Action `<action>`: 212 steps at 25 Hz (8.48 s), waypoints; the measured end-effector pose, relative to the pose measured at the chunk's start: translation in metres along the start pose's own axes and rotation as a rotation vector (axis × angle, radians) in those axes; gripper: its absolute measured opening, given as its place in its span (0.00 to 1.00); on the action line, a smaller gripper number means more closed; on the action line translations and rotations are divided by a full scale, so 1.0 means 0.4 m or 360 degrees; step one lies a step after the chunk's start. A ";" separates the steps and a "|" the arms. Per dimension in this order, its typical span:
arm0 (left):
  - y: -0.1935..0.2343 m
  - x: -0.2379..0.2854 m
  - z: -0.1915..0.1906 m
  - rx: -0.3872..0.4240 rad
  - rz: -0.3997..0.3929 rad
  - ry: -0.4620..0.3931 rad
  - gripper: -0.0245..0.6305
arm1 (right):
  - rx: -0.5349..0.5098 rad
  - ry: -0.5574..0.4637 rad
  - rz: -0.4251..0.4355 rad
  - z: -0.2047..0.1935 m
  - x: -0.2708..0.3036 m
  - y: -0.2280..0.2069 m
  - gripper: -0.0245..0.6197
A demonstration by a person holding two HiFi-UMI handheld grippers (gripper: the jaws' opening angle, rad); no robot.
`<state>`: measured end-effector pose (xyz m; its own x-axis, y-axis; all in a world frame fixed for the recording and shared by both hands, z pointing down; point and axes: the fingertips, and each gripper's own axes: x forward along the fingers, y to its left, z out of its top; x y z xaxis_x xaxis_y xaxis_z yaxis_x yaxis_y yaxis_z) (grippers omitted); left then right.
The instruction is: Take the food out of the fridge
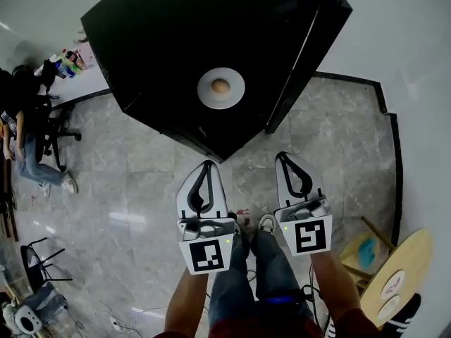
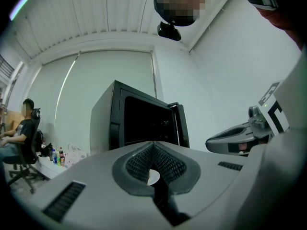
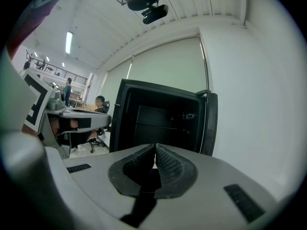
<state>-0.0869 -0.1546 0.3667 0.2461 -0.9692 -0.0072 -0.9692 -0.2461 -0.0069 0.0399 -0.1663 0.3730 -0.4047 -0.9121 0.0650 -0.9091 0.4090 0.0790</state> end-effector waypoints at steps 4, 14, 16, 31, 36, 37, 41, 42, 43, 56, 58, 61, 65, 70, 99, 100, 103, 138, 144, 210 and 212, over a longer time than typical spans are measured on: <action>-0.015 0.015 -0.069 -0.0023 -0.0005 0.0016 0.06 | -0.0002 -0.0003 -0.0004 -0.045 0.032 -0.007 0.08; -0.001 0.059 -0.216 0.0004 0.0025 0.0001 0.06 | 0.0001 0.0014 0.0013 -0.202 0.104 0.002 0.08; 0.008 0.068 -0.240 -0.0002 0.0039 -0.0002 0.06 | 0.0003 0.0022 0.0020 -0.223 0.114 0.008 0.08; 0.035 0.052 -0.382 0.0021 0.0072 0.0027 0.06 | 0.0093 0.0070 0.0008 -0.385 0.145 0.035 0.08; 0.044 0.046 -0.383 0.0020 0.0083 0.0019 0.06 | 0.0114 0.0084 0.0003 -0.397 0.146 0.031 0.08; 0.047 0.046 -0.384 0.0018 0.0088 0.0018 0.06 | 0.0120 0.0082 0.0004 -0.398 0.148 0.030 0.08; 0.049 0.048 -0.384 0.0010 0.0094 0.0022 0.06 | 0.0077 0.0149 0.0044 -0.422 0.150 0.027 0.08; 0.049 0.047 -0.384 0.0009 0.0093 0.0024 0.06 | 0.0063 0.0167 0.0060 -0.428 0.150 0.026 0.08; 0.048 0.047 -0.384 0.0008 0.0092 0.0026 0.06 | 0.0067 0.0173 0.0070 -0.430 0.153 0.026 0.08; 0.048 0.050 -0.376 0.0010 0.0085 0.0009 0.06 | 0.0274 0.0123 0.0124 -0.403 0.234 0.031 0.08; 0.050 0.052 -0.374 0.0010 0.0083 0.0009 0.06 | 0.0296 0.0130 0.0122 -0.408 0.241 0.030 0.08; 0.053 0.051 -0.368 0.0013 0.0084 0.0006 0.06 | 0.0325 0.0139 0.0121 -0.414 0.251 0.031 0.08; 0.055 0.045 -0.363 0.0010 0.0084 -0.0006 0.06 | 0.0419 0.0144 0.0108 -0.420 0.267 0.027 0.08; 0.058 0.045 -0.375 0.0011 0.0079 0.0011 0.06 | 0.0575 0.0158 0.0113 -0.428 0.300 0.020 0.08; 0.058 0.028 -0.394 0.0028 0.0043 0.0046 0.06 | 0.1498 0.0208 0.0139 -0.505 0.394 0.003 0.08; 0.060 0.027 -0.393 0.0028 0.0045 0.0045 0.06 | 0.1519 0.0207 0.0145 -0.506 0.397 0.004 0.08; 0.064 0.025 -0.393 0.0025 0.0051 0.0048 0.06 | 0.1598 0.0203 0.0163 -0.505 0.405 0.006 0.08; 0.067 0.006 -0.407 -0.0008 0.0063 0.0089 0.06 | 0.2466 0.0170 0.0350 -0.520 0.553 -0.018 0.19; 0.068 0.001 -0.405 -0.0013 0.0066 0.0088 0.06 | 0.2512 0.0177 0.0371 -0.514 0.559 -0.015 0.19; 0.035 -0.008 -0.364 -0.0012 0.0065 0.0046 0.06 | 0.2602 0.0156 0.0459 -0.444 0.419 -0.021 0.09; 0.027 -0.014 -0.362 -0.0009 0.0062 0.0039 0.06 | 0.2617 0.0146 0.0461 -0.443 0.396 -0.024 0.09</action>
<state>-0.0995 -0.1529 0.5114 0.2078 -0.9780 0.0170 -0.9782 -0.2079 -0.0012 0.0022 -0.3098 0.5587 -0.6139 -0.7877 -0.0515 0.0370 0.0364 -0.9987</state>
